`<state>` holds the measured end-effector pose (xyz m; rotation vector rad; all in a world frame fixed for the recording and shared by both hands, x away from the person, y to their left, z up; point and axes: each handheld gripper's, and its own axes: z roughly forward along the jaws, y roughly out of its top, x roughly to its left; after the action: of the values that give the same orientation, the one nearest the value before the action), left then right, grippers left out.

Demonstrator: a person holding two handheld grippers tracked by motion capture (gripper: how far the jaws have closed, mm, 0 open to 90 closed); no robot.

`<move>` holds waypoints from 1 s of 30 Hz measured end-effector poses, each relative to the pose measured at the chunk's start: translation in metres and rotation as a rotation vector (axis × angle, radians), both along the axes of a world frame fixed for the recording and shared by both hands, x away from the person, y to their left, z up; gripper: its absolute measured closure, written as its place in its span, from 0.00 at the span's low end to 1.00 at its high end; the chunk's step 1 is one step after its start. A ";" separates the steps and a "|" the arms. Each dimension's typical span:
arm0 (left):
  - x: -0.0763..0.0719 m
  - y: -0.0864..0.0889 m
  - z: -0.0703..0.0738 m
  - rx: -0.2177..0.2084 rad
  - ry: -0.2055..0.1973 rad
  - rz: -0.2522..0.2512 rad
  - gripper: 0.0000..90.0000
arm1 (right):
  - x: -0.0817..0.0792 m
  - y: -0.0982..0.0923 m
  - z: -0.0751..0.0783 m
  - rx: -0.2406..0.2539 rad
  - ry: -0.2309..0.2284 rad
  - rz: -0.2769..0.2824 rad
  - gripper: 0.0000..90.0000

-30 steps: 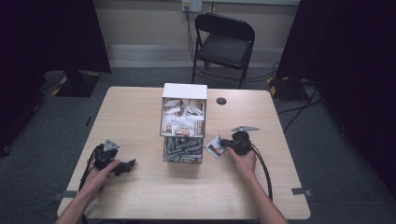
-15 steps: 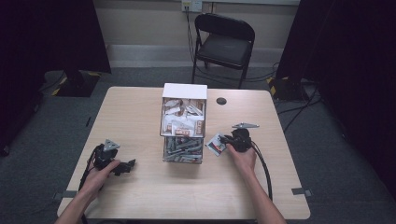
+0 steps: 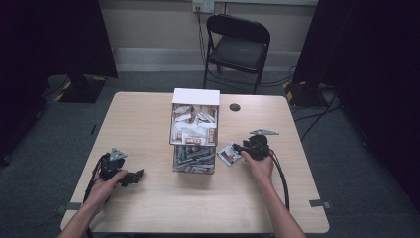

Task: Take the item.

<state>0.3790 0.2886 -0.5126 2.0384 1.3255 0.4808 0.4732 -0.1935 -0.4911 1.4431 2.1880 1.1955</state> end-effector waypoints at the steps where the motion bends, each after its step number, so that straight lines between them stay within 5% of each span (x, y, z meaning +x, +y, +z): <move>1: 0.000 0.000 0.000 0.000 0.000 0.000 0.00 | -0.001 -0.001 0.001 0.002 -0.003 -0.005 0.41; 11: 0.000 0.000 0.000 0.000 0.000 0.000 0.00 | -0.007 -0.008 0.014 -0.031 0.017 -0.010 0.17; 17: 0.000 0.000 0.000 0.000 0.000 0.000 0.00 | -0.013 -0.015 0.023 -0.038 0.029 -0.024 0.17; 30: 0.000 0.000 0.000 0.000 0.000 0.000 0.00 | -0.044 -0.026 0.045 -0.053 -0.035 -0.024 0.17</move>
<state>0.3790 0.2887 -0.5126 2.0388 1.3258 0.4810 0.4292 -0.2195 -0.4456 1.4120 2.1564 1.1373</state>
